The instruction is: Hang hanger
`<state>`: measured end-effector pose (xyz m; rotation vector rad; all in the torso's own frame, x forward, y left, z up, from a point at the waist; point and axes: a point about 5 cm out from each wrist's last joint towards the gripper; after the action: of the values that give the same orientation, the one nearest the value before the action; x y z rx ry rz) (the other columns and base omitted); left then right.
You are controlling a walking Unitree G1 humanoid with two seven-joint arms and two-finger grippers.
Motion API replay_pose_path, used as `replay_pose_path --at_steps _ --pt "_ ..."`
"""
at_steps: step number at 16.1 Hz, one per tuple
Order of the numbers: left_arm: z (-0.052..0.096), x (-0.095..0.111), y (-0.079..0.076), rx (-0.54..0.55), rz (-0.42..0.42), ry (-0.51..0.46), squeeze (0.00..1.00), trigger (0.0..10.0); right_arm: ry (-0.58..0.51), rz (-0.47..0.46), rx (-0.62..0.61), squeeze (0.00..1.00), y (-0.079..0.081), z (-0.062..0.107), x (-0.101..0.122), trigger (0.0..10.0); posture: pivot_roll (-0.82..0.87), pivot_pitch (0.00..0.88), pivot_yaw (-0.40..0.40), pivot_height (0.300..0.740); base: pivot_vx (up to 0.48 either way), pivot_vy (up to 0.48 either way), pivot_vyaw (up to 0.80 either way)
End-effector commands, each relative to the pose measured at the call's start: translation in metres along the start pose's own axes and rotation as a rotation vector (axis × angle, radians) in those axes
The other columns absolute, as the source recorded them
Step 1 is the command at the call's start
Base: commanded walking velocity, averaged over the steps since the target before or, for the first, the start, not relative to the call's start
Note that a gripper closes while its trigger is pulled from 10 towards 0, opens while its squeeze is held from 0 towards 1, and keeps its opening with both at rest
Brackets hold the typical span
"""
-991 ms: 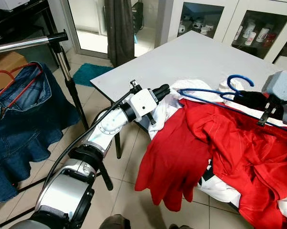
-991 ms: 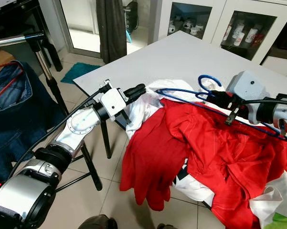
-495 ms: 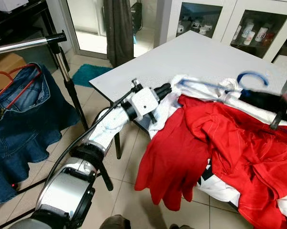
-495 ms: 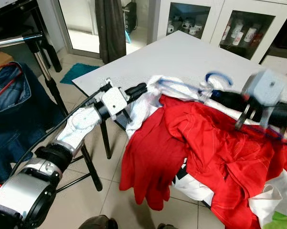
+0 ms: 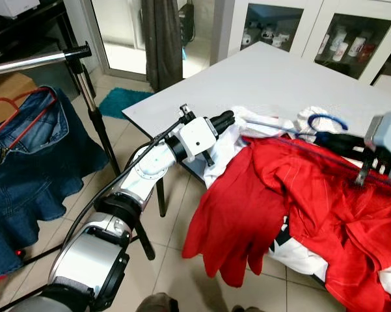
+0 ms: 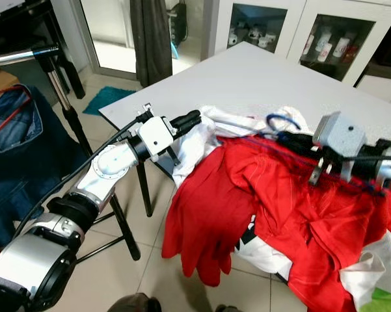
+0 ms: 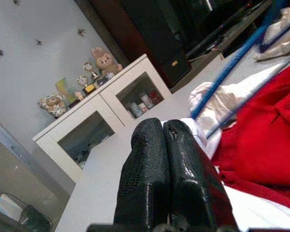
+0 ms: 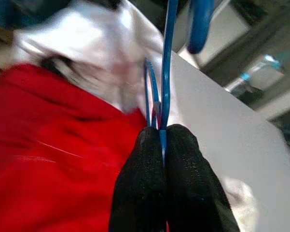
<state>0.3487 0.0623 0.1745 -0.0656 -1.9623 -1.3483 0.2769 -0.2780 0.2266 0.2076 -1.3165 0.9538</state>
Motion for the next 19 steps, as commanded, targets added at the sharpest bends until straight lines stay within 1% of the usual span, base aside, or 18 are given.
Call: replay_pose_path --at_steps 1,2,4,6,7,8,12,13,14,15,17,18,19 --pt "-0.004 0.005 0.003 -0.016 -0.028 -0.027 0.0 10.0 0.065 0.058 -0.019 0.0 -0.004 0.0 -0.009 10.0 0.05 0.024 0.041 0.74 0.0 0.0 0.0" --pt "-0.004 0.005 0.004 -0.017 -0.029 -0.028 0.0 10.0 0.087 0.082 -0.023 0.0 -0.005 0.0 -0.013 10.0 0.05 0.024 0.043 0.74 0.0 0.0 0.0" --pt "-0.004 0.005 0.004 -0.02 -0.029 -0.028 0.0 10.0 0.063 0.077 -0.013 0.0 -0.006 -0.005 -0.012 10.0 0.05 0.024 0.044 0.74 0.0 0.0 0.0" --pt "-0.004 0.006 0.001 -0.033 -0.028 -0.033 0.0 10.0 -0.009 0.081 0.038 0.0 0.0 -0.022 -0.007 10.0 0.05 0.024 0.044 0.74 0.0 0.0 0.0" --pt "-0.004 0.006 0.001 -0.034 -0.027 -0.033 0.0 10.0 -0.024 0.084 0.03 0.0 -0.001 -0.025 -0.006 10.0 0.06 0.024 0.043 0.74 0.0 0.0 0.0" --pt "-0.004 0.005 -0.001 -0.04 -0.023 -0.028 0.0 10.0 -0.067 0.082 0.003 0.0 -0.003 -0.032 -0.004 10.0 0.06 0.024 0.043 0.74 0.0 0.0 0.0" --pt "0.0 0.001 -0.005 -0.063 -0.014 -0.007 0.0 10.0 -0.13 0.04 -0.033 0.0 -0.005 -0.038 -0.005 10.0 0.06 0.022 0.043 0.74 0.0 0.0 0.0" --pt "0.0 -0.002 -0.004 -0.049 0.01 0.023 0.0 10.0 -0.152 0.019 -0.087 0.0 -0.008 -0.038 -0.006 10.0 0.06 0.021 0.043 0.74 0.0 0.0 0.0" --pt "0.0 -0.003 -0.004 -0.042 0.016 0.032 0.0 10.0 -0.155 0.017 -0.097 0.0 -0.009 -0.038 -0.007 10.0 0.06 0.021 0.043 0.74 0.0 0.0 0.0" --pt "0.0 -0.004 -0.003 -0.028 0.029 0.044 1.0 10.0 -0.16 0.013 -0.113 0.0 -0.009 -0.037 -0.008 10.0 0.06 0.022 0.043 0.74 0.0 0.0 0.0" --pt "0.001 -0.01 0.006 0.058 0.003 0.111 1.0 10.0 -0.153 -0.001 -0.126 0.0 -0.006 -0.032 -0.017 10.0 0.05 0.022 0.044 0.74 0.0 0.0 0.0" --pt "0.002 -0.012 0.008 0.08 -0.001 0.131 1.0 10.0 -0.152 -0.003 -0.129 0.0 -0.005 -0.031 -0.018 10.0 0.05 0.022 0.044 0.74 0.0 0.0 0.0" --pt "0.004 -0.018 0.015 0.153 0.036 0.184 0.0 10.0 -0.152 -0.012 -0.154 0.0 -0.006 -0.028 -0.021 10.0 0.05 0.021 0.045 0.74 0.0 0.0 0.0"
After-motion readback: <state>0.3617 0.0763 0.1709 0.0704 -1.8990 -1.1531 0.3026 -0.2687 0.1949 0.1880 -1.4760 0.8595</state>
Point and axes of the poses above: a point about 5 cm out from each wrist's last joint towards the gripper, its own z axis pointing back from the gripper into the wrist, its own x axis along the axis of the wrist's last joint, y = z × x, and after that the axes turned 13 degrees about -z, right-handed
